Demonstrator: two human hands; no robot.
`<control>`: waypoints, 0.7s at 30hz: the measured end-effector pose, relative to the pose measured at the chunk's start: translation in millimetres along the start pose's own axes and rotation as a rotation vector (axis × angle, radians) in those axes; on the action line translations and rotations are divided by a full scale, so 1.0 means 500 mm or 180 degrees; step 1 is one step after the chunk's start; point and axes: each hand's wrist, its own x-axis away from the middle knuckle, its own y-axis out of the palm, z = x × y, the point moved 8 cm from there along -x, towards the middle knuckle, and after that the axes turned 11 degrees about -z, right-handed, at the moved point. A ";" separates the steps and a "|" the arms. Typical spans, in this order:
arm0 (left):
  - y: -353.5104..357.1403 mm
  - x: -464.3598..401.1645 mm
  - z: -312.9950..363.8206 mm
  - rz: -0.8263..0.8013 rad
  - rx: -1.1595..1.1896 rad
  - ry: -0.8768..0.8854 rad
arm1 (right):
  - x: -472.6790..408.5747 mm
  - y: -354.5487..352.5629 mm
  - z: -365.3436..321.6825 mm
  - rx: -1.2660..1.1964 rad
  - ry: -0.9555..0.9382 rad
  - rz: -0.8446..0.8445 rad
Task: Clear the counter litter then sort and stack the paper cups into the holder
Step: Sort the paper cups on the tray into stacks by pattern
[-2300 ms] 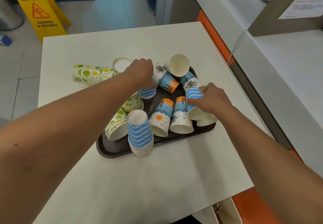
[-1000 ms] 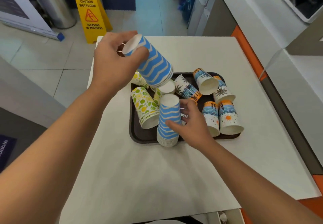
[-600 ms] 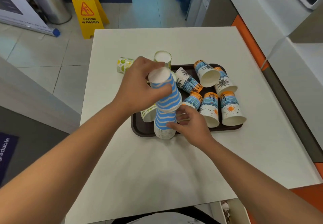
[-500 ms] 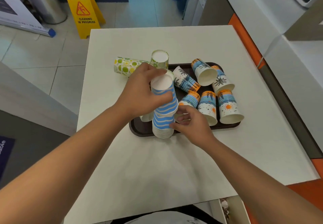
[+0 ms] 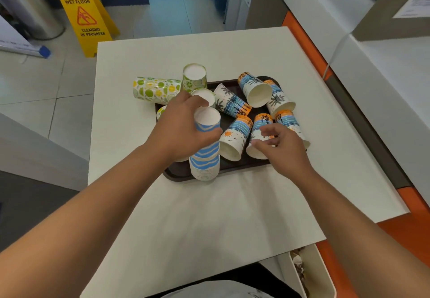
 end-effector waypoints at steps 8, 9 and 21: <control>-0.028 -0.006 0.074 0.0488 -0.0484 -0.0023 | -0.071 -0.058 0.003 0.0713 0.0005 0.0005; -0.030 -0.011 0.101 0.0629 -0.0471 0.0088 | -0.085 -0.061 0.004 0.0815 0.0008 -0.0049; 0.071 -0.073 0.094 0.0018 -0.1100 -0.0932 | -0.176 -0.043 0.041 0.1579 -0.0247 -0.0779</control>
